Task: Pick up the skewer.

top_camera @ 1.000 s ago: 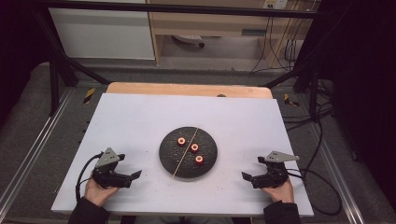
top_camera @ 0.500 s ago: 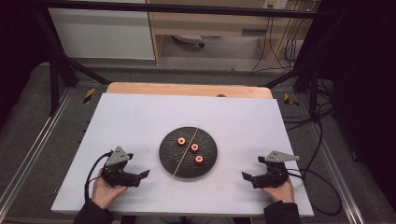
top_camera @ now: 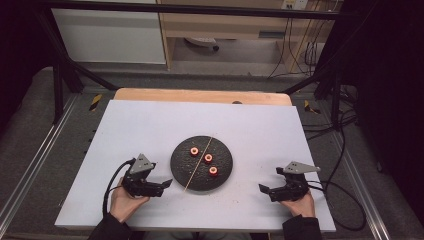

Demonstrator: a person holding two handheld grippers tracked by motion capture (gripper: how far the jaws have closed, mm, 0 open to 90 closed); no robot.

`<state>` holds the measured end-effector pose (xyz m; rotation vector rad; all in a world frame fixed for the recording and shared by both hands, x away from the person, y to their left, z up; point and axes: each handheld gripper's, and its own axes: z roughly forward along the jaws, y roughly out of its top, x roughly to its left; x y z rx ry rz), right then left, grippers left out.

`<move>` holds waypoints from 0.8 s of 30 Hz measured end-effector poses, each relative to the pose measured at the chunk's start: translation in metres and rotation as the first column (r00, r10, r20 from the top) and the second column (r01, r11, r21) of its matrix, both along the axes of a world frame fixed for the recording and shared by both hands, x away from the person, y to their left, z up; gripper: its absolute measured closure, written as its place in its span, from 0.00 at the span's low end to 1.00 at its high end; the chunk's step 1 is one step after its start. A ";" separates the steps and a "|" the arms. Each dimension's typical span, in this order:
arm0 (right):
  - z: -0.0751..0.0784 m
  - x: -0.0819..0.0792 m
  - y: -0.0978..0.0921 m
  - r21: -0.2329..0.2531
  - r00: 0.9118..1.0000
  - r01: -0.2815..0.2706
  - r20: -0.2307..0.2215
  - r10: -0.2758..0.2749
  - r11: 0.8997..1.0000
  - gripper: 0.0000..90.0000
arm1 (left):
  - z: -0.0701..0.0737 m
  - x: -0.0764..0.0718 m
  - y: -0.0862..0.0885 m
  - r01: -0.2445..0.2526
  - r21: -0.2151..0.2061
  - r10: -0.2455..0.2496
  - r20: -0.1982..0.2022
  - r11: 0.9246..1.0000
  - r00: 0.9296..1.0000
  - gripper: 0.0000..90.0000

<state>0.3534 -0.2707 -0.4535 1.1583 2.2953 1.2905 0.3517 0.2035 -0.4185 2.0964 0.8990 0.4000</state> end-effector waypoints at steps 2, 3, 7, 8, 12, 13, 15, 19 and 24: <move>0.000 0.000 0.000 -0.001 1.000 0.000 0.001 0.000 1.000 0.01 | 0.002 0.001 -0.007 0.004 -0.002 -0.004 0.003 1.000 1.000 0.19; 0.000 0.000 0.000 -0.001 1.000 0.000 0.001 0.000 1.000 0.01 | 0.002 0.001 -0.007 0.004 -0.002 -0.004 0.003 1.000 1.000 0.20; 0.000 0.000 0.000 -0.003 1.000 0.000 -0.001 0.000 1.000 0.01 | 0.005 0.004 -0.017 0.008 -0.001 -0.008 0.006 1.000 1.000 0.21; 0.000 0.000 0.000 -0.004 1.000 -0.001 -0.002 0.001 1.000 0.01 | 0.005 0.005 -0.020 0.011 -0.001 -0.011 0.004 1.000 1.000 0.22; 0.000 0.000 0.000 -0.001 1.000 0.000 0.000 0.000 1.000 0.01 | 0.006 0.008 -0.031 0.021 0.002 -0.021 -0.001 1.000 1.000 0.25; 0.000 0.000 0.000 -0.001 1.000 0.000 0.000 0.000 1.000 0.01 | 0.006 0.008 -0.034 0.020 0.003 -0.020 -0.003 1.000 1.000 0.25; 0.000 0.000 0.000 -0.003 1.000 0.000 -0.001 0.000 1.000 0.01 | 0.006 0.010 -0.039 0.021 -0.002 -0.021 -0.012 1.000 1.000 0.25; 0.000 0.001 0.000 -0.006 1.000 -0.002 -0.002 0.002 1.000 0.01 | 0.005 0.013 -0.049 0.018 -0.005 -0.018 -0.029 1.000 0.999 0.28; 0.000 0.001 0.000 -0.005 1.000 -0.001 -0.001 0.001 1.000 0.01 | 0.006 0.016 -0.062 0.011 0.003 -0.011 -0.042 1.000 0.999 0.34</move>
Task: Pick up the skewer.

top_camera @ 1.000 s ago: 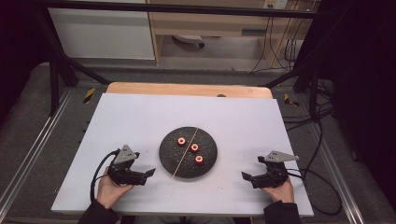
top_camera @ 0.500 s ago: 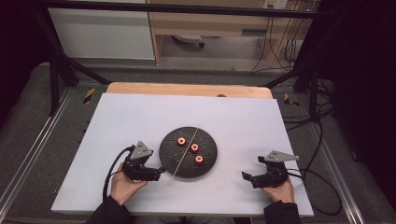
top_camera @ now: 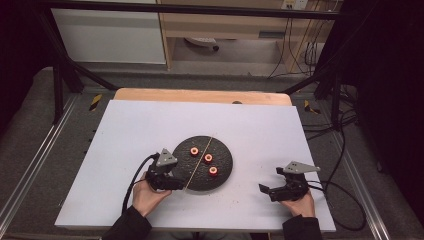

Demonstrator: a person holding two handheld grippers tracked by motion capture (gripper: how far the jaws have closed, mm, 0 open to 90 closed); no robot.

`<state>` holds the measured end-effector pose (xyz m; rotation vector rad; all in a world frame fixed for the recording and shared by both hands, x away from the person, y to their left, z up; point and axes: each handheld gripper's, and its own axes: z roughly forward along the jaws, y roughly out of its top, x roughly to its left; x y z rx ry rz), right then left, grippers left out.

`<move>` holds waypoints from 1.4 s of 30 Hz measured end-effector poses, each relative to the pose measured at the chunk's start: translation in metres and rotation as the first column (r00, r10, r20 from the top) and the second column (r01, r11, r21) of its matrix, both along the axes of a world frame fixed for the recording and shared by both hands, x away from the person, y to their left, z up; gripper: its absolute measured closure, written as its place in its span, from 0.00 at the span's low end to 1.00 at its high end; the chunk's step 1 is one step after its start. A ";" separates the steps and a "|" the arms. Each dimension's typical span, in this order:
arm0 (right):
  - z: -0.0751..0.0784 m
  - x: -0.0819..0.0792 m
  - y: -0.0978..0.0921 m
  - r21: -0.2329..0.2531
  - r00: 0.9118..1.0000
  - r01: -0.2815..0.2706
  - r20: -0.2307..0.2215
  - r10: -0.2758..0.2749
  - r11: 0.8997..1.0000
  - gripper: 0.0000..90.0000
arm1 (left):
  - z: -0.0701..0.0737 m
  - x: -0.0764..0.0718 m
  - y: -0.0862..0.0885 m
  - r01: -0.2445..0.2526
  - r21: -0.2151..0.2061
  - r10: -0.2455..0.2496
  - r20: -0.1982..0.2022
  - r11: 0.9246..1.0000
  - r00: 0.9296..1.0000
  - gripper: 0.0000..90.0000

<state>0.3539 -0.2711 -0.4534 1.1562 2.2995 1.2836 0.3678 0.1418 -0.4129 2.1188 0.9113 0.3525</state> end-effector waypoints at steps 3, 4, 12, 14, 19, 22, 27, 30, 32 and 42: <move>0.000 0.000 0.000 0.001 1.000 0.001 -0.003 -0.001 1.000 0.01 | -0.001 0.002 -0.008 -0.006 0.007 0.006 -0.011 1.000 1.000 0.38; 0.000 0.000 0.000 0.001 1.000 0.000 -0.001 0.000 1.000 0.01 | -0.002 0.003 -0.010 -0.010 0.011 0.010 -0.016 1.000 1.000 0.40; 0.000 0.000 0.000 0.005 1.000 0.000 -0.003 0.000 1.000 0.01 | -0.010 0.006 -0.028 -0.028 0.055 0.031 -0.046 0.998 0.998 0.56; 0.000 0.000 0.000 0.006 1.000 0.000 -0.005 0.000 1.000 0.01 | -0.012 0.007 -0.030 -0.031 0.062 0.035 -0.057 0.998 0.998 0.58; 0.000 0.000 0.000 0.008 1.000 0.001 -0.006 -0.001 1.000 0.01 | -0.015 0.008 -0.034 -0.038 0.080 0.044 -0.080 0.996 0.996 0.73; 0.000 0.000 0.000 0.009 1.000 0.001 -0.007 -0.001 1.000 0.01 | -0.016 0.007 -0.037 -0.044 0.090 0.051 -0.086 0.995 0.995 0.80; 0.000 0.000 0.000 0.009 1.000 0.000 -0.006 0.000 1.000 0.01 | -0.016 0.006 -0.040 -0.066 0.098 0.076 -0.096 0.993 0.992 0.88; 0.000 0.000 0.000 0.008 1.000 -0.001 -0.006 0.001 1.000 0.01 | -0.016 0.005 -0.042 -0.083 0.101 0.093 -0.095 0.991 0.991 0.91; 0.000 0.000 0.000 0.008 1.000 -0.002 -0.006 0.002 1.000 0.01 | -0.016 0.005 -0.043 -0.095 0.103 0.105 -0.096 0.990 0.990 0.93; 0.000 0.000 0.001 0.008 1.000 -0.001 -0.009 0.001 1.000 0.01 | -0.015 0.003 -0.045 -0.126 0.108 0.136 -0.090 0.986 0.987 0.97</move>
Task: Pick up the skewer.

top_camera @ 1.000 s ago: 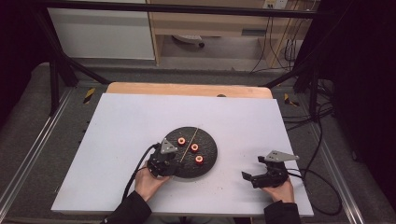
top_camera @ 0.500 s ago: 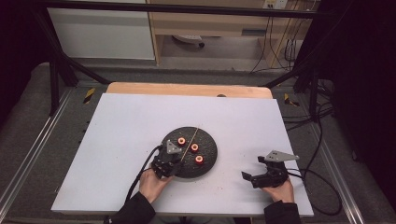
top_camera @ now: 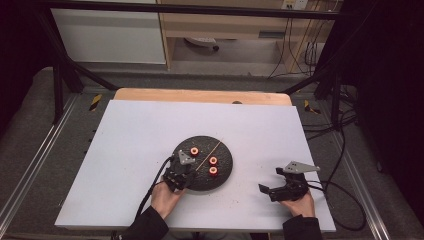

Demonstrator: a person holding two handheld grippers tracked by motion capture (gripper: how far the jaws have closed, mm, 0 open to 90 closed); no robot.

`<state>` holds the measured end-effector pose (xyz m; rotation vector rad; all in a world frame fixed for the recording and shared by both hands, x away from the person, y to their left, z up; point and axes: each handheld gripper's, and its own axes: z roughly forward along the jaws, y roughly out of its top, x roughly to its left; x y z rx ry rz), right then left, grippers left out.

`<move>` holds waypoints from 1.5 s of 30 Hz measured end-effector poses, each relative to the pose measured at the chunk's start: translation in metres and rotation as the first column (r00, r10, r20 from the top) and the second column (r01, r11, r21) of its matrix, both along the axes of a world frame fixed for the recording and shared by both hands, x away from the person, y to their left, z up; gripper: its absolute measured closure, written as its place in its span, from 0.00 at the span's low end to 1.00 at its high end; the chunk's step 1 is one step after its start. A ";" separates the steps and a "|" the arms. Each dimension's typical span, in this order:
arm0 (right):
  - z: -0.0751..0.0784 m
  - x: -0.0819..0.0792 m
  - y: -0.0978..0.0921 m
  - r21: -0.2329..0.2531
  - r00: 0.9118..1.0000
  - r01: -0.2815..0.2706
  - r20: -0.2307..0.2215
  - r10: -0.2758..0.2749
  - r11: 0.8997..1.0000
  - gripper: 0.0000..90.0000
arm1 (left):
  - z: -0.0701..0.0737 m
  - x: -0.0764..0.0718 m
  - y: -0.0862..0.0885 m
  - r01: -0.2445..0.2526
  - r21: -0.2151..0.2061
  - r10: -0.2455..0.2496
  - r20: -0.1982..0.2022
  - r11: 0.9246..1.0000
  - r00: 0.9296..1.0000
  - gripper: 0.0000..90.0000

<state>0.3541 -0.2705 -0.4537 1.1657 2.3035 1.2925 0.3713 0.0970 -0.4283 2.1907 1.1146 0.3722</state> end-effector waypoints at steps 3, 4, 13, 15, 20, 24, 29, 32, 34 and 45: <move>0.000 0.000 0.000 -0.002 1.000 -0.002 0.000 0.002 1.000 0.01 | 0.001 -0.001 -0.001 -0.006 0.003 0.006 0.013 1.000 1.000 0.98; 0.000 0.000 0.000 -0.001 1.000 -0.001 -0.001 0.001 1.000 0.01 | 0.001 -0.002 0.000 -0.004 0.001 0.004 0.013 1.000 1.000 0.98; 0.000 0.000 0.000 -0.003 1.000 -0.002 0.002 0.002 1.000 0.01 | 0.008 -0.004 0.009 0.019 -0.027 -0.018 0.059 0.999 0.998 0.98; 0.000 0.000 0.000 -0.003 1.000 -0.002 0.002 0.002 1.000 0.01 | 0.010 -0.005 0.013 0.030 -0.037 -0.027 0.071 0.999 0.997 0.98; 0.000 0.000 0.000 -0.003 1.000 -0.001 0.002 0.001 1.000 0.01 | 0.016 -0.007 0.024 0.071 -0.068 -0.066 0.081 0.995 0.995 0.98; 0.000 0.000 0.000 -0.005 1.000 0.000 0.001 0.000 1.000 0.01 | 0.019 -0.008 0.034 0.107 -0.068 -0.101 0.097 0.992 0.990 0.98; 0.000 0.000 0.000 -0.007 1.000 0.000 0.003 0.000 1.000 0.01 | 0.023 -0.012 0.046 0.152 -0.075 -0.142 0.128 0.986 0.982 0.98; 0.000 0.000 0.000 -0.010 1.000 0.000 0.007 0.000 1.000 0.01 | 0.025 -0.015 0.054 0.179 -0.078 -0.167 0.142 0.981 0.976 0.98; 0.000 0.000 0.000 -0.011 1.000 0.000 0.006 0.000 1.000 0.01 | 0.025 -0.018 0.060 0.190 -0.079 -0.177 0.152 0.979 0.972 0.98; 0.003 0.000 0.006 -0.009 1.000 0.009 -0.017 -0.009 1.000 0.02 | 0.015 -0.036 0.097 0.161 -0.137 -0.132 0.199 0.977 0.971 0.98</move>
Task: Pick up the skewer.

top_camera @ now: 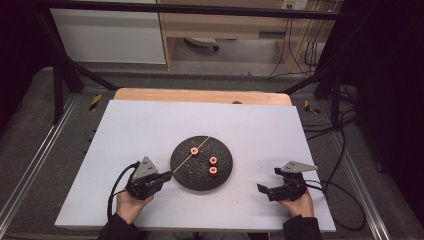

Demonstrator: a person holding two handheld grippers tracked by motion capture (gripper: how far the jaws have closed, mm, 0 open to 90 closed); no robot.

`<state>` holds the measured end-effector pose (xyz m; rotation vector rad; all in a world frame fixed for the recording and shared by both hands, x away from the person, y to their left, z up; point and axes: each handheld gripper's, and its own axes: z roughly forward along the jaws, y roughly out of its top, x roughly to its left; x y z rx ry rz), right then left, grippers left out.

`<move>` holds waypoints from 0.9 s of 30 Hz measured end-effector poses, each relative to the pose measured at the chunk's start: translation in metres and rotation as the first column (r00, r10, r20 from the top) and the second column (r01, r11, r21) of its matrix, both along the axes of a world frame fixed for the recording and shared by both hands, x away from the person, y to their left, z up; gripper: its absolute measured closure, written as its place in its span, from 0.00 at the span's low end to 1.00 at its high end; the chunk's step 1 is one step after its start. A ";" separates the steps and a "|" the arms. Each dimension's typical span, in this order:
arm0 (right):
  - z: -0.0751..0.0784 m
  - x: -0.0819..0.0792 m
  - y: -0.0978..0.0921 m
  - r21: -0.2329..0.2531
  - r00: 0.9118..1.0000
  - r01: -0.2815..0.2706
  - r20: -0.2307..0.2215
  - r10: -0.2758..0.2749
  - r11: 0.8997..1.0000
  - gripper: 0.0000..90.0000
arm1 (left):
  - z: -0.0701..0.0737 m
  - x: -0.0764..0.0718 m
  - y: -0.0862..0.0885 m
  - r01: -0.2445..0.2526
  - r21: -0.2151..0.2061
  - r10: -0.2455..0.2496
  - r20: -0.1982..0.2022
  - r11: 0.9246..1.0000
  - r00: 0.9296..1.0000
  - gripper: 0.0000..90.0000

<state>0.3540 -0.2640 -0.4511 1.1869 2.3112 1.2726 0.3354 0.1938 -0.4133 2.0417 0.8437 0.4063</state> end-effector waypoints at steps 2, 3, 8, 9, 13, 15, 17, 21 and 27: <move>0.001 0.001 0.003 -0.011 1.000 -0.001 0.006 0.001 1.000 0.02 | -0.002 -0.003 0.007 -0.003 -0.023 0.003 -0.005 1.000 1.000 0.98; 0.003 0.001 0.007 -0.020 1.000 -0.002 -0.001 0.002 1.000 0.02 | -0.003 -0.004 0.010 -0.007 -0.028 0.007 -0.002 1.000 1.000 0.98; 0.007 0.002 0.016 -0.037 1.000 0.005 -0.013 -0.005 0.999 0.02 | -0.006 -0.009 0.022 -0.011 -0.053 0.011 0.002 0.999 1.000 0.98; 0.009 0.003 0.021 -0.047 1.000 0.003 -0.017 -0.003 0.999 0.03 | -0.006 -0.009 0.023 -0.009 -0.053 0.009 -0.003 0.999 1.000 0.98; 0.014 0.006 0.031 -0.056 1.000 0.001 -0.017 -0.002 0.998 0.02 | -0.010 -0.009 0.027 -0.010 -0.059 0.009 -0.004 0.998 1.000 0.98; 0.019 0.007 0.038 -0.060 1.000 -0.002 -0.013 0.001 0.998 0.02 | -0.012 -0.009 0.030 -0.006 -0.070 0.005 -0.005 0.998 1.000 0.98; 0.026 0.010 0.049 -0.059 1.000 -0.012 -0.013 0.012 0.998 0.02 | -0.012 -0.010 0.032 -0.008 -0.076 0.008 0.000 0.997 1.000 0.98; 0.035 0.014 0.064 -0.052 1.000 -0.024 -0.010 0.024 0.998 0.02 | -0.014 -0.011 0.037 -0.015 -0.083 0.015 0.000 0.996 1.000 0.98; 0.039 0.020 0.082 -0.064 0.999 -0.045 -0.016 0.044 0.997 0.02 | -0.016 -0.012 0.040 -0.021 -0.096 0.020 -0.007 0.995 1.000 0.98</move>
